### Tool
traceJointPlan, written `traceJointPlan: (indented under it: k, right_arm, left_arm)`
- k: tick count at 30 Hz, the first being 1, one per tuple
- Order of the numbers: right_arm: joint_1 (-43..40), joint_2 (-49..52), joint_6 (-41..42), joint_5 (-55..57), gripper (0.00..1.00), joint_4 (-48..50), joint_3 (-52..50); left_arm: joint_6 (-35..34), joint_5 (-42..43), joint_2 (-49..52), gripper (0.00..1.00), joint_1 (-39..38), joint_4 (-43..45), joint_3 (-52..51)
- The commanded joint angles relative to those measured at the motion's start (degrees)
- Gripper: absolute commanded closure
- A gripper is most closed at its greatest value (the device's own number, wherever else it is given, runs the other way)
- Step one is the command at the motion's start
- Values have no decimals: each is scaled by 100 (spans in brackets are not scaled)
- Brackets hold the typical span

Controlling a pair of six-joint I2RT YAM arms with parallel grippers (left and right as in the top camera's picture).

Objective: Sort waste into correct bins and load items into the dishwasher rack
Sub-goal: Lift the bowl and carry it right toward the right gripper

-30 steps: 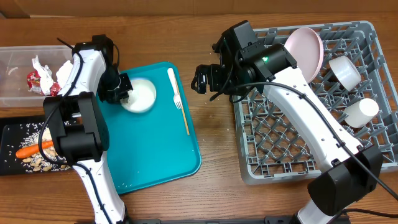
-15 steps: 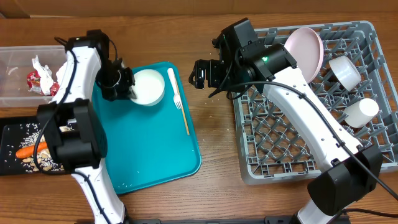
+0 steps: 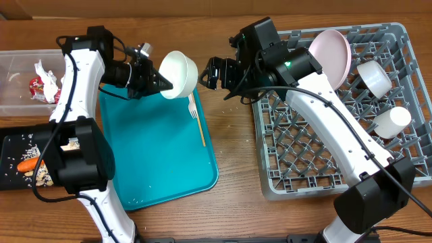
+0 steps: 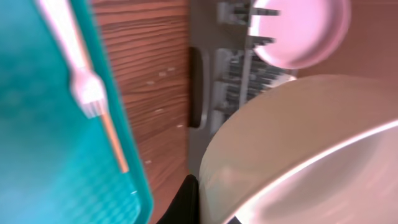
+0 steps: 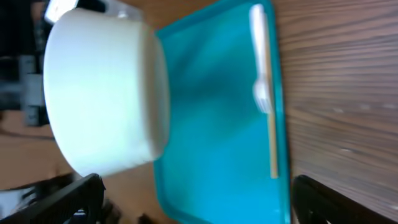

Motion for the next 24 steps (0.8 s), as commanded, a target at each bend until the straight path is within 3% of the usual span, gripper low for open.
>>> traceJointPlan:
  k: [1,9,17,24]
  right_arm:
    - [-26,48,68,-940,0,203,157]
    - [-26,48,66,-1204,0,326,157]
    - [-260,48,63,-2697,0,684,157]
    - [-511,48,63,-3126,0,737,157]
  left_arm:
    - [328,726,-116,96,-33,-44,120]
    - [487,1224,-116,96,-37,-190,120]
    - [479,1655,-116,96,-46,-216,120]
    - [479,1958,-116,96,-46,-354,120]
